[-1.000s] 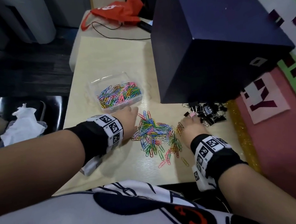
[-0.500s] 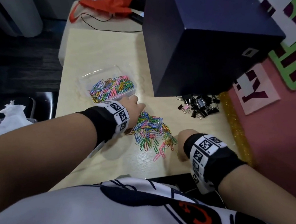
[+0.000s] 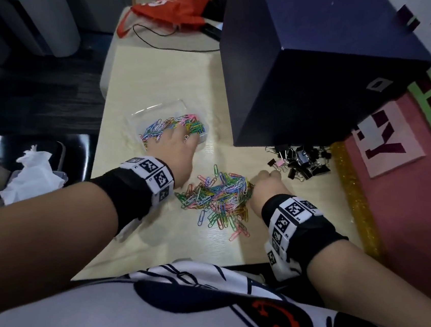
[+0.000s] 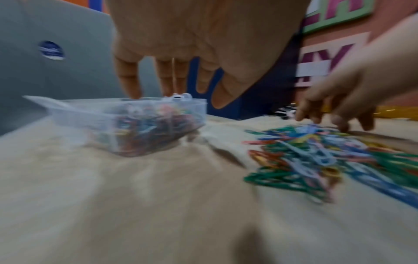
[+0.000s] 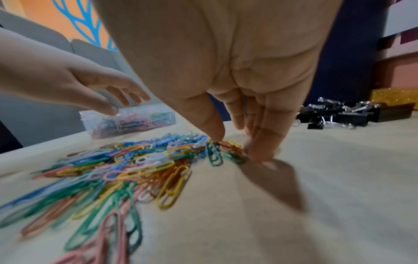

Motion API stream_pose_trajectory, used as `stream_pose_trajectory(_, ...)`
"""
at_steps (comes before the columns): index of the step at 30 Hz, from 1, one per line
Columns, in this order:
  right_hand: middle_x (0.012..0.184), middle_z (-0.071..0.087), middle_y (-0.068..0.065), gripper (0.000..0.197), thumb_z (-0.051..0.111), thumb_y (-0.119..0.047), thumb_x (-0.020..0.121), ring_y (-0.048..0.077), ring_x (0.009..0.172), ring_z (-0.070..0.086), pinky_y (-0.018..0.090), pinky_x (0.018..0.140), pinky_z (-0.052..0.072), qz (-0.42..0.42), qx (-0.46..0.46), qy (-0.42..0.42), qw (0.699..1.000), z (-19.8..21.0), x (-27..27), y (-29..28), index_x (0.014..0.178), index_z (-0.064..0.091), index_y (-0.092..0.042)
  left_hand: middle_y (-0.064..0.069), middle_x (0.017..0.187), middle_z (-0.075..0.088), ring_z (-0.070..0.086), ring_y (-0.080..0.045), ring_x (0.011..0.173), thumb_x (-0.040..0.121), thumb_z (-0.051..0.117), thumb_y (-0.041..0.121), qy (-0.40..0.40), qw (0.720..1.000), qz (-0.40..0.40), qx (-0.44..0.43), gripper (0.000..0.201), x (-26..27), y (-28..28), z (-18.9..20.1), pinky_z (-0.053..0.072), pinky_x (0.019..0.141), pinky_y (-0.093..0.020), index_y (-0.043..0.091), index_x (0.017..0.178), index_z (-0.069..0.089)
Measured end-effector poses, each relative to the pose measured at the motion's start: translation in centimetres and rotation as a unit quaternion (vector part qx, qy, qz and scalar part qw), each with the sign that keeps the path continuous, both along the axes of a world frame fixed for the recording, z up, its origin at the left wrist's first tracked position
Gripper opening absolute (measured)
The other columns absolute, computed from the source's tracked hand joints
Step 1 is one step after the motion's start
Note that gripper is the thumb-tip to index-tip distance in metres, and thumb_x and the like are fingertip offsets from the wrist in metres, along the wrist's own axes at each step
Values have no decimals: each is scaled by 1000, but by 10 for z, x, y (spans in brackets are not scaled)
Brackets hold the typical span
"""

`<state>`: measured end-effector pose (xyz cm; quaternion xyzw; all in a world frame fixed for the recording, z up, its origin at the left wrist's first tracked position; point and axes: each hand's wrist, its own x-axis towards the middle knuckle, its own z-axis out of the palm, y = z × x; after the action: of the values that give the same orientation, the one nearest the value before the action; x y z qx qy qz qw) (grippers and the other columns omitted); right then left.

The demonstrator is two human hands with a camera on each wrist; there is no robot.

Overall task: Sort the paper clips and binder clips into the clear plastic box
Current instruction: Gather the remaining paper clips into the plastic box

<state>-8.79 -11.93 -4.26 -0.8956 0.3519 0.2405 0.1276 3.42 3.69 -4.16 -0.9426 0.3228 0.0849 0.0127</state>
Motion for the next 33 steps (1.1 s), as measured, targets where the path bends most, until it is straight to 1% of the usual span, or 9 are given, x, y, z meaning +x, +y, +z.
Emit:
stream_pose_trajectory(3, 130, 32, 14, 46, 40, 3, 84, 33, 115, 49, 37, 89, 43, 57, 22, -13, 998, -4, 3, 6, 129, 38, -8, -7, 156, 14, 16, -25, 143, 85, 56, 15, 34, 998, 35, 32, 69, 9, 11, -5, 24, 107, -58, 22, 145, 22)
stream_pose_trajectory(8, 127, 36, 12, 49, 39, 0, 85, 31, 119, 43, 39, 97, 40, 150, 39, -12, 988, -7, 7, 14, 133, 39, -12, -11, 160, 1, 6, -28, 147, 87, 48, 7, 48, 999, -16, 14, 72, 1, 22, -21, 21, 116, -48, 15, 150, 12)
stream_pose_trajectory(13, 135, 38, 7, 49, 42, -1, 85, 25, 125, 38, 32, 98, 35, 152, 37, -114, 981, -5, 19, 4, 131, 44, -18, -16, 158, 11, 13, -31, 145, 92, 44, 9, 37, 995, -89, -30, 61, -11, 31, -32, 21, 117, -44, 14, 148, 21)
stream_pose_trajectory(18, 161, 5, -2, 73, 41, 4, 88, 16, 147, 7, 29, 120, 9, 284, 96, -59, 952, -20, 20, 13, 152, 16, -22, -14, 154, 24, 28, -33, 139, 86, 56, 20, -15, 990, -141, -10, 59, -18, 36, -16, 32, 107, -46, 19, 141, 35)
stream_pose_trajectory(21, 155, 26, -1, 57, 41, -2, 90, 19, 142, 26, 28, 115, 20, 288, 110, -84, 948, -18, 13, 11, 143, 37, -21, -12, 125, 53, 55, -33, 108, 74, 67, 22, -47, 974, -217, -53, 49, -22, 38, -14, 49, 83, -44, 16, 121, 55)
stream_pose_trajectory(24, 137, 43, 2, 39, 51, -27, 93, 24, 126, 42, 34, 105, 36, 239, 75, -121, 960, -4, 10, 5, 131, 48, -22, -7, 129, 45, 49, -27, 115, 87, 54, 35, 24, 967, -251, -29, 47, -28, 33, -14, 49, 90, -43, 18, 129, 47)
stream_pose_trajectory(27, 128, 35, 5, 80, 73, -56, 69, 27, 116, 48, 40, 97, 45, 169, 25, -28, 985, 1, 6, 4, 134, 37, -26, -4, 140, 32, 36, -24, 129, 86, 53, 52, 90, 971, -215, 49, 72, -31, 26, -13, 44, 100, -43, 24, 145, 24)
stream_pose_trajectory(30, 125, 28, 5, 95, 82, -52, 58, 28, 105, 56, 41, 94, 50, 143, 56, 10, 988, -4, -1, 12, 135, 30, -32, -5, 137, 35, 38, -26, 126, 85, 60, 47, 104, 966, -212, 105, 71, -32, 18, -12, 43, 93, -39, 25, 144, 27)
stream_pose_trajectory(33, 125, 29, 5, 74, 75, -41, 74, 27, 102, 58, 35, 97, 47, 157, 87, -54, 982, -11, -3, 19, 136, 36, -30, -6, 125, 45, 51, -27, 113, 90, 57, 38, 115, 972, -184, 92, 47, -31, 13, -12, 45, 77, -36, 21, 132, 43)
